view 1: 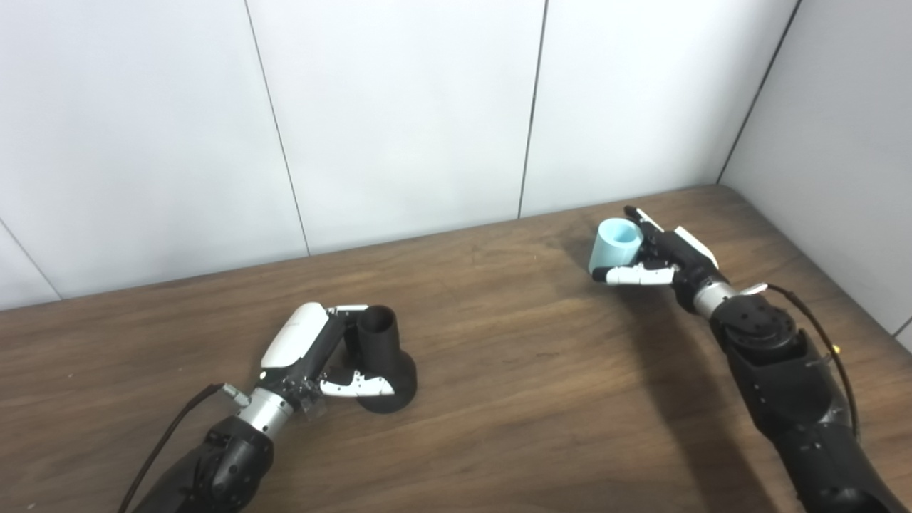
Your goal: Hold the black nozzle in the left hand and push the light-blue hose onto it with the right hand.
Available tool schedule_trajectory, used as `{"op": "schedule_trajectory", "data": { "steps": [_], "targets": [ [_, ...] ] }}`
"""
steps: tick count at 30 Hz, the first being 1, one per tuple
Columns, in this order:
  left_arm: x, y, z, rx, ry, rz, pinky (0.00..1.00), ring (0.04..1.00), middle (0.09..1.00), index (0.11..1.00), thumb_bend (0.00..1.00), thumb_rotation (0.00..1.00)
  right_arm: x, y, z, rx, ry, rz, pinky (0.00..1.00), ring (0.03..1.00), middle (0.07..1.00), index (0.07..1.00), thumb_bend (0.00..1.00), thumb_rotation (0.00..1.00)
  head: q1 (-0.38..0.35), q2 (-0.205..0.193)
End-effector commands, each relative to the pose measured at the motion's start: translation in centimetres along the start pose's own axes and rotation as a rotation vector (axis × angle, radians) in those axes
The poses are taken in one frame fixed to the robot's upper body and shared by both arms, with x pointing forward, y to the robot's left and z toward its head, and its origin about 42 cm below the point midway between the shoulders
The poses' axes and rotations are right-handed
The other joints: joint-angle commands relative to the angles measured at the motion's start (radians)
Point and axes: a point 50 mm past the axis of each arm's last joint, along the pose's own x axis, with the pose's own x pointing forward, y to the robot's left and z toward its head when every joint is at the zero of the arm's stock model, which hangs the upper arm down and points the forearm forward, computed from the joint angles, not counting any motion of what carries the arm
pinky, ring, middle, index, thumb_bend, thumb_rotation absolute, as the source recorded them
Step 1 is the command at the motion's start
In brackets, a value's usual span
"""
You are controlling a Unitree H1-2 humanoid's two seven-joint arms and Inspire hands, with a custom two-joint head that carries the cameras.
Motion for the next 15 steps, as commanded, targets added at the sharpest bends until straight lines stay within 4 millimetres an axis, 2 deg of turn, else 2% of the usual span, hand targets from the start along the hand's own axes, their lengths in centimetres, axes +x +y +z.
{"op": "schedule_trajectory", "data": {
  "steps": [1, 7, 10, 13, 15],
  "targets": [
    [-10.3, -8.2, -4.0, -0.027, 0.223, -0.35, 0.38, 0.404, 0.474, 0.5, 0.5, 0.0, 1.0, -1.1, 2.5, -0.016, -0.095, -0.015, 0.91, 0.964, 0.996, 1.0, 0.77, 0.16, 0.001, 0.001],
    [-10.4, -8.2, -3.9, -0.03, 0.218, -0.341, 0.38, 0.408, 0.469, 0.5, 0.5, 0.0, 1.7, -0.4, 1.5, -0.021, -0.082, -0.022, 0.86, 0.932, 0.982, 0.958, 0.82, 0.14, 0.006, 0.003],
    [-10.5, -8.2, -3.9, -0.031, 0.22, -0.34, 0.38, 0.41, 0.467, 0.5, 0.5, 0.0, 2.0, 0.0, 1.1, -0.026, -0.073, -0.08, 0.83, 0.868, 0.938, 0.928, 0.81, 0.08, 0.006, 0.003],
    [-10.6, -8.2, -3.9, -0.028, 0.216, -0.338, 0.38, 0.411, 0.471, 0.498, 0.5, 0.0, 2.4, 0.5, 0.7, -0.048, -0.06, -0.176, 0.69, 0.702, 0.8, 0.832, 0.77, 0.01, 0.012, 0.009],
    [-10.6, -8.2, -3.9, -0.029, 0.218, -0.338, 0.38, 0.408, 0.47, 0.499, 0.5, 0.0, 2.7, 0.7, 0.3, -0.074, -0.066, -0.23, 0.6, 0.645, 0.722, 0.763, 0.75, 0.0, 0.012, 0.009]
  ]
}}
